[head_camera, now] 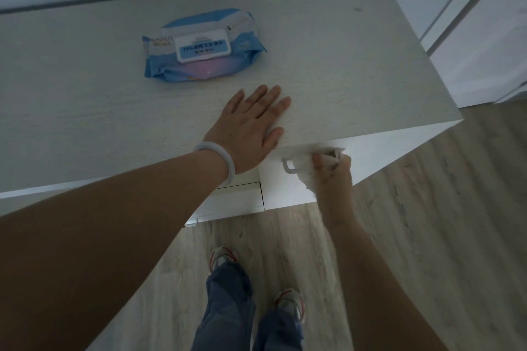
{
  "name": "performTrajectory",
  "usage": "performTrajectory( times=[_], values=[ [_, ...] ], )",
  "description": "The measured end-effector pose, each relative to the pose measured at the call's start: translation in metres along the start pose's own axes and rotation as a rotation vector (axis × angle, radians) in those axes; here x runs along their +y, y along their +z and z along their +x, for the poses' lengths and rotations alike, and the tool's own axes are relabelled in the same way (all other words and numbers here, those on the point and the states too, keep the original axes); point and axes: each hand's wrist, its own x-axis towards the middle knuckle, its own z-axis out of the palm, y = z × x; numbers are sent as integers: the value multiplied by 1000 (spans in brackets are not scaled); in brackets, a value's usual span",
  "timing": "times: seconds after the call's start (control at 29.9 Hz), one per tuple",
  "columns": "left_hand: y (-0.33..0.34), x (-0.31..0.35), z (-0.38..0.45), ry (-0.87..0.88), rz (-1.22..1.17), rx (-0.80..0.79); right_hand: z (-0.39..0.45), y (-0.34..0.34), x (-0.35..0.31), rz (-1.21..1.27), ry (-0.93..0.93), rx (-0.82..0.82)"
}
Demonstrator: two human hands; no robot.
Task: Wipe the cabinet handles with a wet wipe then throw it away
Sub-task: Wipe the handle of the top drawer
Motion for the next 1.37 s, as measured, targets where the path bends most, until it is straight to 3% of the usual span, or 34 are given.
performTrajectory(
  times=[0.17, 0.27, 0.4, 0.5, 0.67, 0.77, 0.97, 1.24, 1.37],
  values=[
    [0, 1, 0, -2, 4, -7, -4, 33, -1, 324, 232, 114],
    [-1, 1, 0, -7, 6, -6, -26, 60, -3, 318, 292, -4],
    [-2, 1, -1, -1, -2, -17, -48, 82, -6, 292, 237, -129],
    [-2, 0, 0, 2, -15, -15, -42, 67, -12, 380, 327, -77],
    [-1, 1, -1, 0, -32, -12, -35, 41, -9, 368, 275, -33],
    [-2, 0, 0, -2, -30, -10, -36, 47, -12, 461, 335, -18],
    [0, -1, -1, 4, -35, -7, -24, 21, -14, 564, 440, -132],
    [-1, 1, 0, 4, -21, -3, 6, -28, -5, 551, 281, 25],
    [0, -2, -1, -4, -7, -12, 9, -11, -11, 593, 349, 85]
  ],
)
